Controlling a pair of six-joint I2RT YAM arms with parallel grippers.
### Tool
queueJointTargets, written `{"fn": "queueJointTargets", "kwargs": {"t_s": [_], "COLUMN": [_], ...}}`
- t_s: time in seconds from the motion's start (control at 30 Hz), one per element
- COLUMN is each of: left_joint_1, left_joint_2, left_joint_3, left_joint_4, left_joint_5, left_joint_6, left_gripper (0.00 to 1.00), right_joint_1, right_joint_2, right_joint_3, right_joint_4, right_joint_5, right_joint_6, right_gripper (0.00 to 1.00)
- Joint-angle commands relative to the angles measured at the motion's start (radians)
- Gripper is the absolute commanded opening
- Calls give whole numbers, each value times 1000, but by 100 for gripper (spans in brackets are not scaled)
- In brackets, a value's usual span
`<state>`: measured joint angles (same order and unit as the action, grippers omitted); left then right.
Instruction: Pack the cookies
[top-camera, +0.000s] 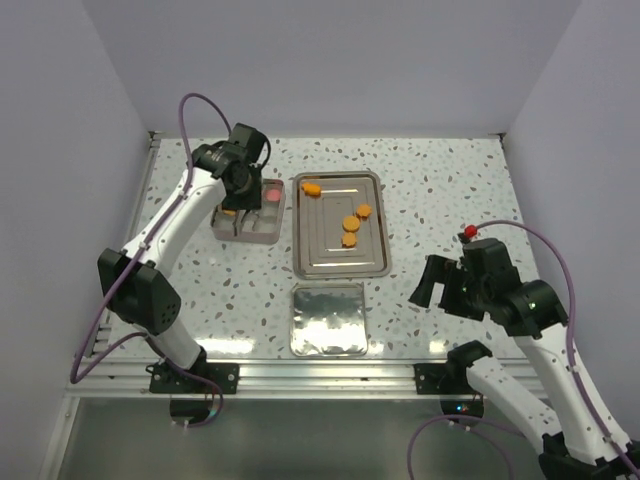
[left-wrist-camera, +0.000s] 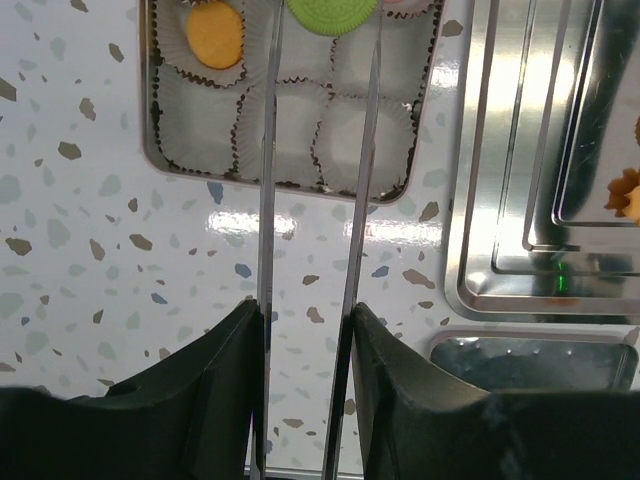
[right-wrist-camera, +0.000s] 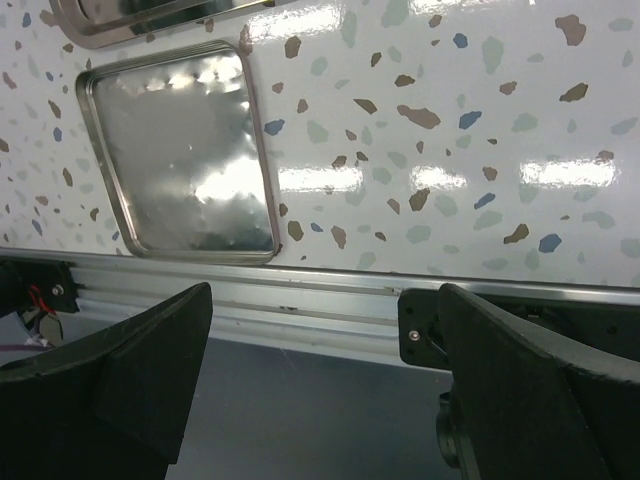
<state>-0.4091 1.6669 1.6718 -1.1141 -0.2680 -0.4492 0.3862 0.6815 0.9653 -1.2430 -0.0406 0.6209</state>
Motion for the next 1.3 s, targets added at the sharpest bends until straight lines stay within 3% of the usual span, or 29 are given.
{"fn": "queueJointTargets", "kwargs": {"t_s": [0.0, 1.27], "left_joint_1": [26, 59], "left_joint_2": [-3, 85], "left_joint_3": [11, -106], "left_joint_4": [-10, 65], "left_joint_5": [3, 13], "left_joint_6": [49, 61], "left_gripper": [43, 45], "right_joint_1": [5, 5], "right_joint_2": [42, 147], "right_joint_3": [0, -40], "right_joint_4": [73, 166], "right_joint_5": [-15, -47], "right_joint_6": [0, -9], "right_gripper": [98, 98]}}
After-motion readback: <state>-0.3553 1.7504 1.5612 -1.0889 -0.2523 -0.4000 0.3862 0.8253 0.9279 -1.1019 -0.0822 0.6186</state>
